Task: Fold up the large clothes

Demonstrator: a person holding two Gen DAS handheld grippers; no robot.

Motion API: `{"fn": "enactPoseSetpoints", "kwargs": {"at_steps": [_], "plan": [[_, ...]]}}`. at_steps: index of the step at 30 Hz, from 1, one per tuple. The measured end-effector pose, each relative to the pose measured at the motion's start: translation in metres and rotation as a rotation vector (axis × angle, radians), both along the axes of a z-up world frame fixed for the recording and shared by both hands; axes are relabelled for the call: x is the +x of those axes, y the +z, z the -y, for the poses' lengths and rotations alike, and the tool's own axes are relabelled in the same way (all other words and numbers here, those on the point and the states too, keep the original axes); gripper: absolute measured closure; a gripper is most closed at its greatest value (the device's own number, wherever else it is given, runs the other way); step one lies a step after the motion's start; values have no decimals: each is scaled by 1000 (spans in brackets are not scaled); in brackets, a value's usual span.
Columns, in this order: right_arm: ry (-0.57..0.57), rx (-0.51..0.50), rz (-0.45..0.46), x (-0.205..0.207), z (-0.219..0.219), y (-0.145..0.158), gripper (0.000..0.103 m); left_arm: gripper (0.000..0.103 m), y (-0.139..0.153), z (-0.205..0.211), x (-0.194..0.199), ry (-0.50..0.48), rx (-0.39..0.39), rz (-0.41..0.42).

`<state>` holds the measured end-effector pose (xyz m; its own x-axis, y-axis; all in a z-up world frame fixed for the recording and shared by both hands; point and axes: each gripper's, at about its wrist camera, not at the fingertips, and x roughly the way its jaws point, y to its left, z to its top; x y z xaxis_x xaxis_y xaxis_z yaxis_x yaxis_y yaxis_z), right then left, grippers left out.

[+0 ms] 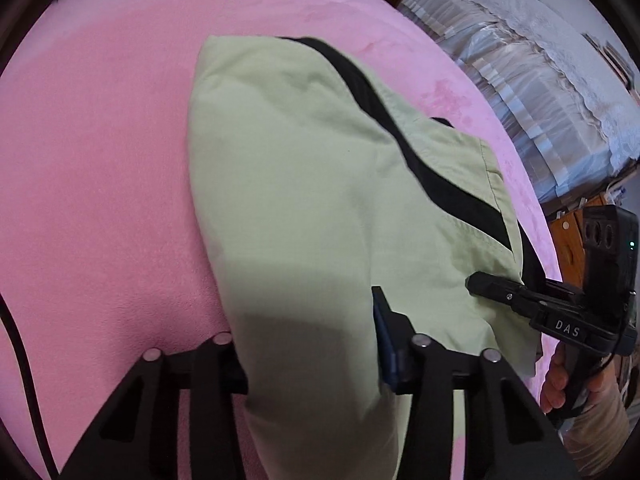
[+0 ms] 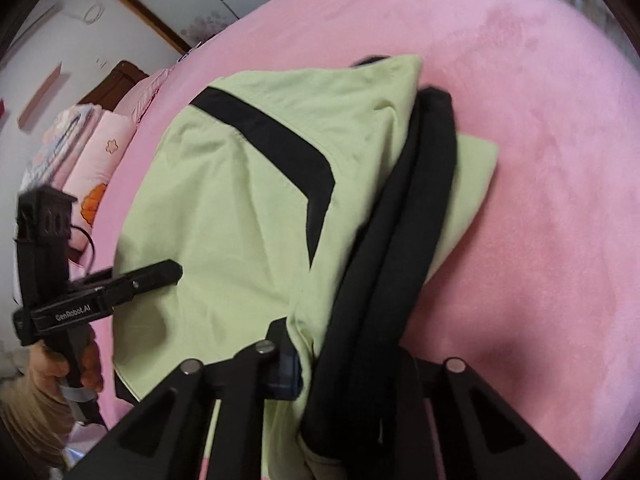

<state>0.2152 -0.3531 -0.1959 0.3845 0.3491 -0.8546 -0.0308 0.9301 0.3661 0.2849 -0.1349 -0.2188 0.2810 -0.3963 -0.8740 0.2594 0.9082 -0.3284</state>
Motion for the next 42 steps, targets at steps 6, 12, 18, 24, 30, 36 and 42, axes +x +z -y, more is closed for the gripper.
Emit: {"fn": "enactPoseSetpoints", "kwargs": {"at_steps": [6, 12, 18, 24, 30, 36, 42], "plan": [[19, -25, 23, -29, -41, 36, 91, 65, 46, -10, -17, -45, 26, 7], [79, 16, 52, -34, -102, 59, 91, 65, 81, -69, -17, -19, 70, 13], [143, 51, 121, 20, -186, 77, 91, 64, 120, -158, 19, 5, 121, 82], [166, 75, 228, 104, -262, 88, 91, 64, 138, -259, 103, -4, 132, 186], [118, 83, 296, 197, -321, 56, 91, 63, 99, -347, 201, 36, 107, 228], [108, 37, 279, 270, -360, 1, 91, 59, 33, -390, 276, 75, 165, 199], [122, 5, 231, 269, -353, -33, 82, 9, -3, -409, 291, 75, 276, 279]]}}
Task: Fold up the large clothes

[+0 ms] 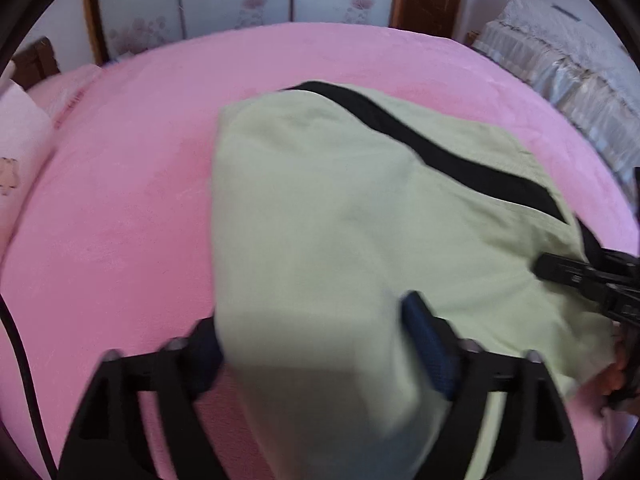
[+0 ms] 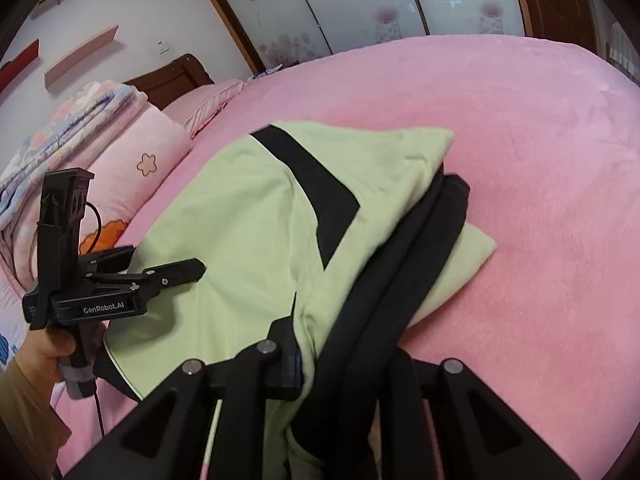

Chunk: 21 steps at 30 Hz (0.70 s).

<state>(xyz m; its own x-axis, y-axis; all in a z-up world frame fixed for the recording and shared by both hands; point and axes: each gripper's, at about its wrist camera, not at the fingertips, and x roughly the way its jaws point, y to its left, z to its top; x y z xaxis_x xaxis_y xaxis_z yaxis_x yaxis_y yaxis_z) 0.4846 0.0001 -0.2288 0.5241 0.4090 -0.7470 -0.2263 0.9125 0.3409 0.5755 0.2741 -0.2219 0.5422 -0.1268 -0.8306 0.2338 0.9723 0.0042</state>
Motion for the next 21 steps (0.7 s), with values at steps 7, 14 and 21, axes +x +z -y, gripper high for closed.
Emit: {"fn": "enactPoseSetpoints", "kwargs": {"at_steps": [7, 14, 21], "plan": [[-58, -42, -43, -25, 32, 13, 47, 6, 18, 4, -13, 130, 82, 57], [-75, -104, -37, -62, 30, 61, 47, 6, 75, 22, -68, 251, 129, 117], [-114, -107, -42, -106, 25, 111, 47, 6, 124, 58, -150, 266, 136, 95]]}}
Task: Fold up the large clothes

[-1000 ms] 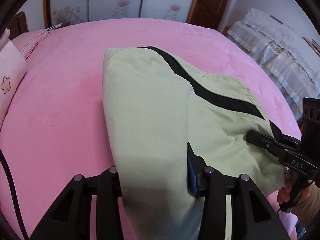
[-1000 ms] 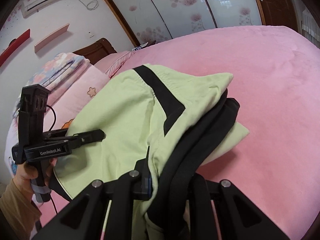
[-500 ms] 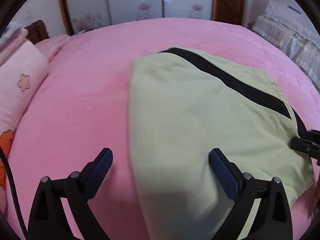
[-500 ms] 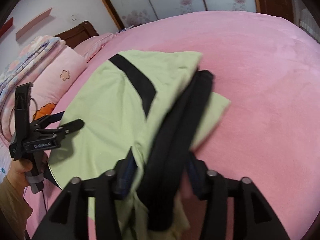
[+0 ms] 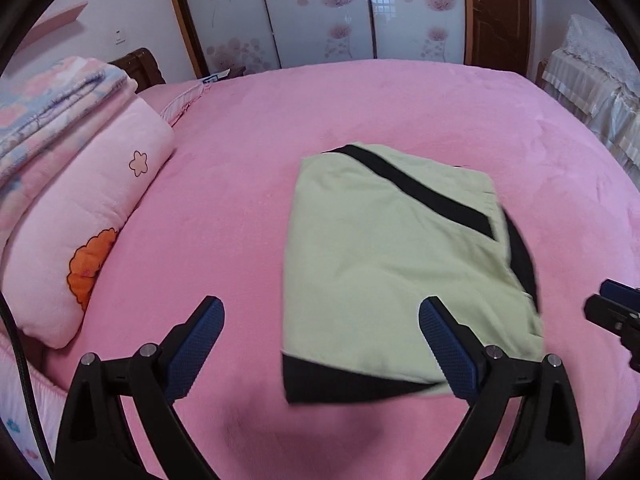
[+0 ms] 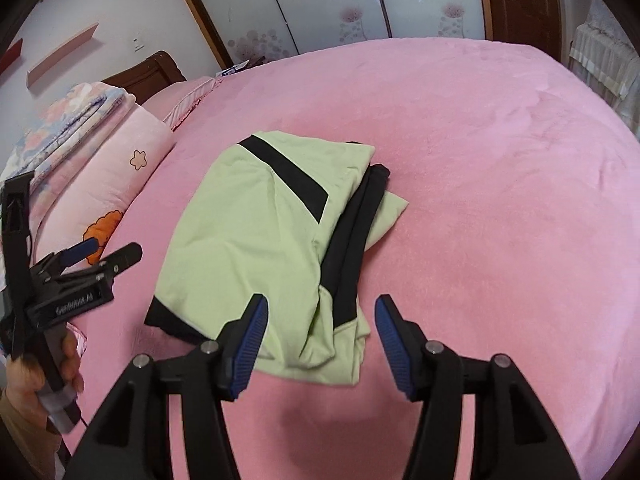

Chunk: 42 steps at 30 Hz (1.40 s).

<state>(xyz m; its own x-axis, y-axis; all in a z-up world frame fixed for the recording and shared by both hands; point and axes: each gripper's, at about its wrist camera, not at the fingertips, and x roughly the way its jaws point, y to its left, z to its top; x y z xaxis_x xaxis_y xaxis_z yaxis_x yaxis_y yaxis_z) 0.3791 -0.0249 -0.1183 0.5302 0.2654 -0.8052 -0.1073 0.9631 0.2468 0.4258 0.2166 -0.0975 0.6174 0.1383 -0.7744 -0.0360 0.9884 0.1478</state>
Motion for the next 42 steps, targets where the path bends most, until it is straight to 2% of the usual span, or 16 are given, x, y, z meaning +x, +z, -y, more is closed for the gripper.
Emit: {"fn": "enactPoseSetpoints", "kwargs": {"at_steps": [6, 13, 19, 24, 32, 36, 42], "plan": [[3, -12, -8, -43, 4, 42, 47, 6, 42, 49, -73, -53, -44, -11], [-10, -25, 23, -110, 32, 98, 47, 6, 95, 101, -141, -76, -114, 7], [-28, -79, 61, -163, 56, 132, 47, 6, 128, 132, -187, -52, -127, 10], [-24, -103, 76, -196, 68, 148, 47, 6, 139, 156, -221, -39, -101, -12], [-77, -154, 102, -255, 87, 153, 47, 6, 142, 181, -278, 20, -98, 24], [-121, -124, 87, -270, 100, 146, 47, 5, 132, 185, -291, 28, -135, -17], [-168, -71, 82, -289, 119, 143, 47, 5, 126, 196, -310, 22, -156, -12]]}}
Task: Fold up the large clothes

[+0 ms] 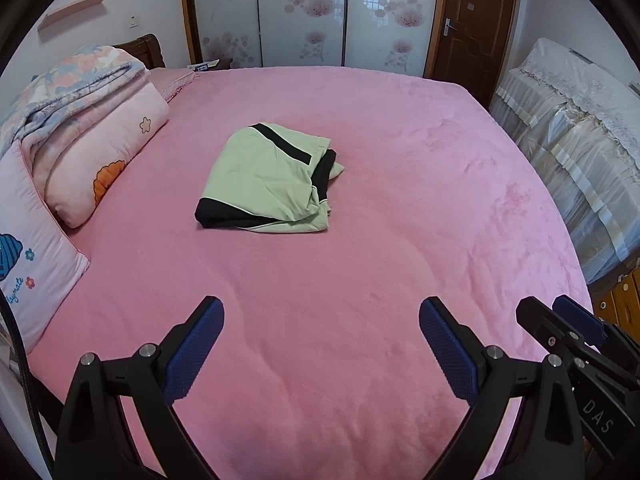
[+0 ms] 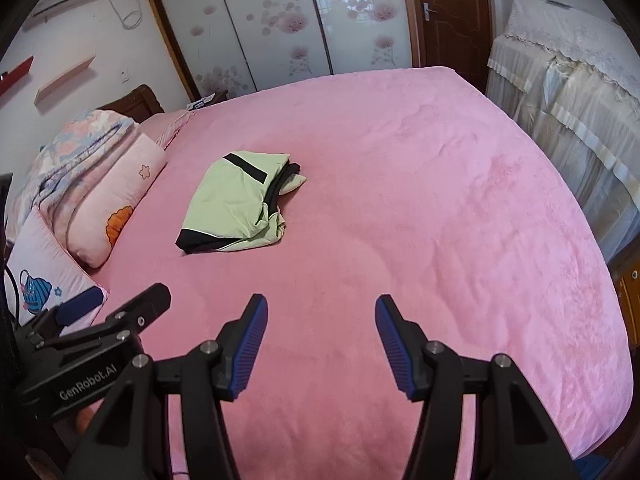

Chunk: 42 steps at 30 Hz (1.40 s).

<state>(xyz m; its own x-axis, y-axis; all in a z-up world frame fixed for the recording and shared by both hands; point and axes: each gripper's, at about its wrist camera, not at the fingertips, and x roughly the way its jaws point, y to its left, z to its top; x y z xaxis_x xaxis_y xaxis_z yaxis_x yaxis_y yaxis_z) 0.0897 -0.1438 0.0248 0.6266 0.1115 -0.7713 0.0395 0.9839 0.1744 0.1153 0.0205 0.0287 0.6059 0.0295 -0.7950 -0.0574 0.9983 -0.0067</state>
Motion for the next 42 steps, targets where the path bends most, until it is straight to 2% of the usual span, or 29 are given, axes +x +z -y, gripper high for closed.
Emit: {"fn": "enactPoseSetpoints", "kwargs": {"at_steps": [12, 20, 25, 42], "plan": [[-5, -45, 42, -25, 3, -1, 47, 5, -12, 17, -29, -8, 20, -11], [15, -70, 87, -45, 0, 3, 47, 5, -8, 25, -48, -4, 50, 18], [18, -45, 89, -52, 5, 2, 47, 5, -6, 28, -54, -7, 46, 22], [4, -67, 113, -68, 6, 1, 47, 6, -6, 38, -67, 0, 65, 40]]}}
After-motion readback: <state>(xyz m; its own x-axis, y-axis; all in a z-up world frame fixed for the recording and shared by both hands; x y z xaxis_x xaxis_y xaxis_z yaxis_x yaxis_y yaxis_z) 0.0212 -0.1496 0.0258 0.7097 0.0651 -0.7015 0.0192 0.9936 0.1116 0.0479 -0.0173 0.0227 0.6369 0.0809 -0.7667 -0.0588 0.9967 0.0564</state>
